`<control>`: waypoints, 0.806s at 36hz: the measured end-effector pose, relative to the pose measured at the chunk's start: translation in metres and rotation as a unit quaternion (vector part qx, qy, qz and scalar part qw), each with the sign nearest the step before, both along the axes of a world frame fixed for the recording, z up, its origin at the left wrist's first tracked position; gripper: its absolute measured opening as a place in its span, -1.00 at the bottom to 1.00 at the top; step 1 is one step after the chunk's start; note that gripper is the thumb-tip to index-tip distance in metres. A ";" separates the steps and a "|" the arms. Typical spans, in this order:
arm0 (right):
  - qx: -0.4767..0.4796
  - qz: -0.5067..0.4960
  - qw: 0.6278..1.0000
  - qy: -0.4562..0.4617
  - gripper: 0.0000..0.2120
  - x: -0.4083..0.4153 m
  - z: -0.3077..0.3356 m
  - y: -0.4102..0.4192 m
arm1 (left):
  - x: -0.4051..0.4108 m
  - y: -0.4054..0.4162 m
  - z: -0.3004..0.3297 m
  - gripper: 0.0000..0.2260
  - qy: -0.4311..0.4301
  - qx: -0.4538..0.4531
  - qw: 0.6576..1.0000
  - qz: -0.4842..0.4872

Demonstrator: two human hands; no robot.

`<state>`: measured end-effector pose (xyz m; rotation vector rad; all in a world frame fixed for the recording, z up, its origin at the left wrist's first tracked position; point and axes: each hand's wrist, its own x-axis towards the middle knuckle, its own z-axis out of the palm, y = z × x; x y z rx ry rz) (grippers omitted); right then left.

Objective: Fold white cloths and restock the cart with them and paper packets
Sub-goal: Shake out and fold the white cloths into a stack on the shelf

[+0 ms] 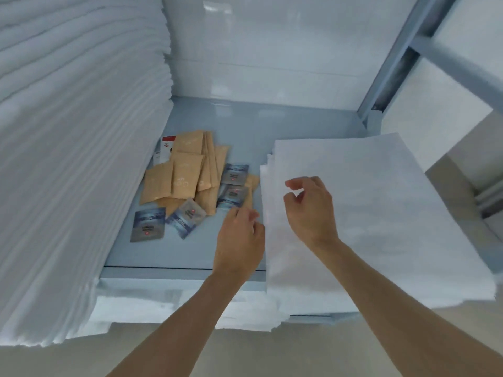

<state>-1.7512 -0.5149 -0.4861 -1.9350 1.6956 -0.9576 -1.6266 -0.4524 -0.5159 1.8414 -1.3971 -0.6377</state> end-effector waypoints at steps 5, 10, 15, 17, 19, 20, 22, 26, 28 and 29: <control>-0.003 -0.085 0.990 0.112 -0.73 -0.094 0.019 0.006 | -0.046 0.001 0.002 -0.66 0.039 0.128 0.991 0.012; 0.043 -0.171 0.958 0.226 -0.67 -0.173 0.026 0.019 | -0.069 0.005 0.009 -0.39 0.066 0.193 0.978 0.052; 0.105 -0.211 0.947 0.217 -0.51 -0.210 0.025 0.033 | -0.081 0.011 0.014 -0.14 0.074 0.262 0.956 0.110; 0.153 -0.216 0.949 0.171 -0.39 -0.219 0.023 0.037 | -0.082 0.012 0.013 -0.11 0.086 0.289 0.946 0.123; 0.210 -0.219 0.948 0.092 -0.28 -0.225 0.019 0.041 | -0.081 0.013 0.011 -0.12 0.126 0.298 0.937 0.130; 0.230 -0.220 0.946 0.069 -0.24 -0.228 0.016 0.042 | -0.081 0.014 0.011 -0.15 0.147 0.299 0.934 0.126; 0.242 -0.216 0.944 0.053 -0.22 -0.232 0.012 0.044 | -0.079 0.016 0.011 -0.29 0.180 0.296 0.932 0.109; 0.247 -0.215 0.944 0.039 -0.22 -0.237 0.010 0.042 | -0.073 0.019 0.006 -0.41 0.222 0.292 0.924 0.110; 0.258 -0.219 0.940 0.040 -0.22 -0.238 0.011 0.041 | -0.069 0.021 0.006 -0.41 0.244 0.292 0.918 0.115; 0.267 -0.219 0.938 0.041 -0.23 -0.239 0.011 0.042 | -0.067 0.022 0.005 -0.42 0.255 0.295 0.914 0.115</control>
